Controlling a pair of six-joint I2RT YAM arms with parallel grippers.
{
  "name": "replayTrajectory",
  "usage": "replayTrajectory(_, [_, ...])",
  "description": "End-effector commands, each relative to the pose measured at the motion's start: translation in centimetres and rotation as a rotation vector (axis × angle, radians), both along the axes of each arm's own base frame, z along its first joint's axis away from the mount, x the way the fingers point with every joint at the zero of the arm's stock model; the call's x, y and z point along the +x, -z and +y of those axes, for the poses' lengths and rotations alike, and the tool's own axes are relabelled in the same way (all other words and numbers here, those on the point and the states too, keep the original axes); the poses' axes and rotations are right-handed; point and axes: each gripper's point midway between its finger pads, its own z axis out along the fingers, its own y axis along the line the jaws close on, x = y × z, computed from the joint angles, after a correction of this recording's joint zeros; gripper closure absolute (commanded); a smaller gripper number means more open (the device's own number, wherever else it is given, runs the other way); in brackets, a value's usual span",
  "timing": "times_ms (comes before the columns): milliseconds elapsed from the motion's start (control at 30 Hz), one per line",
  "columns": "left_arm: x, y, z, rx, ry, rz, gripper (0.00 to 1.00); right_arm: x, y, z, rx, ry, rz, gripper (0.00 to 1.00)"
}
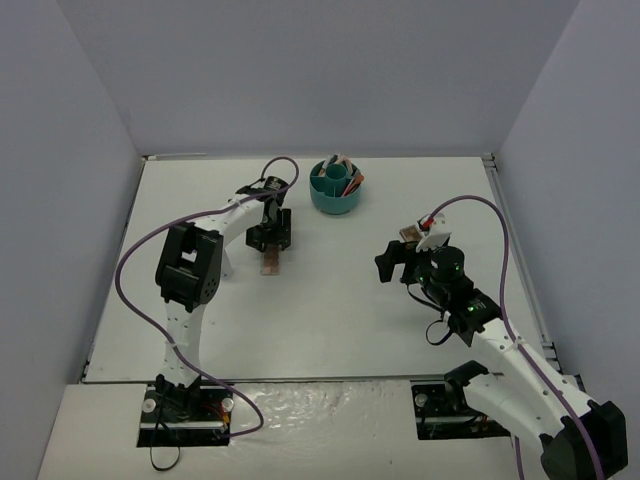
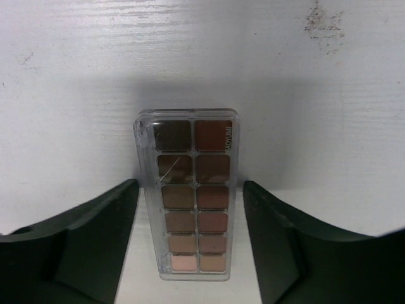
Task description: Organize the makeup
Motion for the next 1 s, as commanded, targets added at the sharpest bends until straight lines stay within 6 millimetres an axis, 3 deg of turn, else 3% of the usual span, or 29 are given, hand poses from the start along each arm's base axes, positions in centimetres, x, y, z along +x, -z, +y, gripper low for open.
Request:
replayTrajectory(0, [0.8, -1.9, -0.1, 0.004, -0.014, -0.037, 0.43, 0.8, -1.8, 0.4, 0.033, -0.004, -0.063, 0.00])
replayTrajectory(200, [1.1, -2.7, -0.2, -0.007, -0.008, -0.069, 0.71, 0.8, -1.9, 0.3, 0.034, -0.001, -0.066, 0.00])
replayTrajectory(300, [2.0, -5.0, -0.6, -0.039, 0.004, -0.151, 0.77, 0.8, -2.0, 0.3, 0.034, 0.001, -0.069, 0.00])
replayTrajectory(400, [3.2, -8.6, -1.8, -0.110, 0.056, -0.287, 0.78, 0.8, -2.0, 0.2, 0.034, 0.004, -0.071, 0.00])
replayTrajectory(567, [5.0, -16.3, -4.2, -0.263, 0.163, -0.596, 0.88, 0.8, -2.1, 0.2, 0.036, 0.006, -0.075, 0.00])
replayTrajectory(767, [6.0, -25.3, -7.5, -0.424, 0.339, -0.958, 0.89, 0.7, -2.5, 0.1, 0.040, 0.006, -0.094, 0.00])
replayTrajectory(967, [6.5, -30.3, -11.3, -0.582, 0.546, -1.225, 0.88, 0.6, -2.8, -0.1, 0.043, 0.013, -0.111, 0.00])
